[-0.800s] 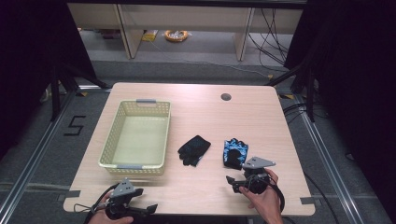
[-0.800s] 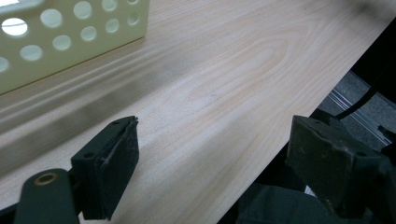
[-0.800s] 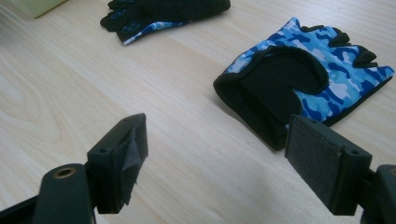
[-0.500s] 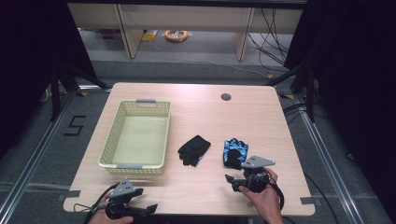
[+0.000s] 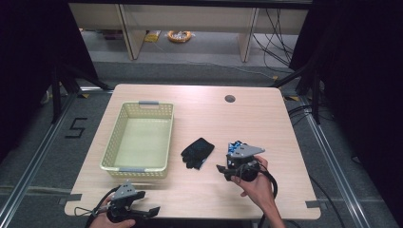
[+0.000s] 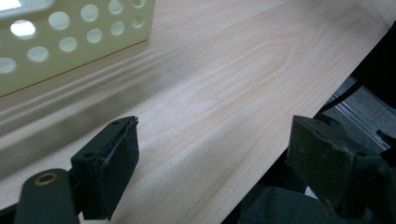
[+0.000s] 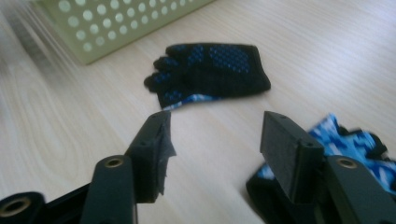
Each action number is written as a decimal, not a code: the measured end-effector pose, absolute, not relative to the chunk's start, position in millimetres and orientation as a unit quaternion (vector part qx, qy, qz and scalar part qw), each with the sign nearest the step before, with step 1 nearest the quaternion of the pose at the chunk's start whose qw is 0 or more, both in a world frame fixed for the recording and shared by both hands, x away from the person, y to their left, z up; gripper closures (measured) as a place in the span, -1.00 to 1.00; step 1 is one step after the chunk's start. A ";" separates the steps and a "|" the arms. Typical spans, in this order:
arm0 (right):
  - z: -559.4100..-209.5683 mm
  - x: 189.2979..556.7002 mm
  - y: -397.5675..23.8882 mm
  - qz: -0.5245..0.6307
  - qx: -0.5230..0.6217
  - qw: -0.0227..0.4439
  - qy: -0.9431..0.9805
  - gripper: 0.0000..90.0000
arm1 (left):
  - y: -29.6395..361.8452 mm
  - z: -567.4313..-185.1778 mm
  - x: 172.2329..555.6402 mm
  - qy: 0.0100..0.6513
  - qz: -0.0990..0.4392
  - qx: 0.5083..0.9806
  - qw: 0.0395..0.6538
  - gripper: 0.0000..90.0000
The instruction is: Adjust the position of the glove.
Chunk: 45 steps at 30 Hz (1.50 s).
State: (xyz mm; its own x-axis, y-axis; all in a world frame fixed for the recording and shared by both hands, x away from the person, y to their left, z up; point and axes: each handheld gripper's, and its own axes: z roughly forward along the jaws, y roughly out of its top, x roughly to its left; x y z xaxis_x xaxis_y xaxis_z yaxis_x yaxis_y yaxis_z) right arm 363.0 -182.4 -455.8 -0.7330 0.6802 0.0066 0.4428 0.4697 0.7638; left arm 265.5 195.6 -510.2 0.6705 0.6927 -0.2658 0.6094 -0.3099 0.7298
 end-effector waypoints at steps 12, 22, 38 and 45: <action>-463.3 414.8 -140.1 0.395 0.320 0.130 0.851 0.24 | 194.6 -510.9 265.2 0.412 0.045 0.799 0.436 -0.64; -479.6 459.8 -112.5 0.370 0.334 0.104 0.861 0.29 | 194.8 -511.5 265.5 0.413 0.046 0.797 0.439 -0.64; -502.4 467.6 -101.0 0.316 0.353 0.142 0.869 0.60 | 194.5 -511.3 264.8 0.413 0.049 0.796 0.440 -0.64; -502.0 461.3 -95.6 0.295 0.340 0.174 0.876 0.75 | 195.1 -510.4 264.3 0.412 0.050 0.797 0.438 -0.64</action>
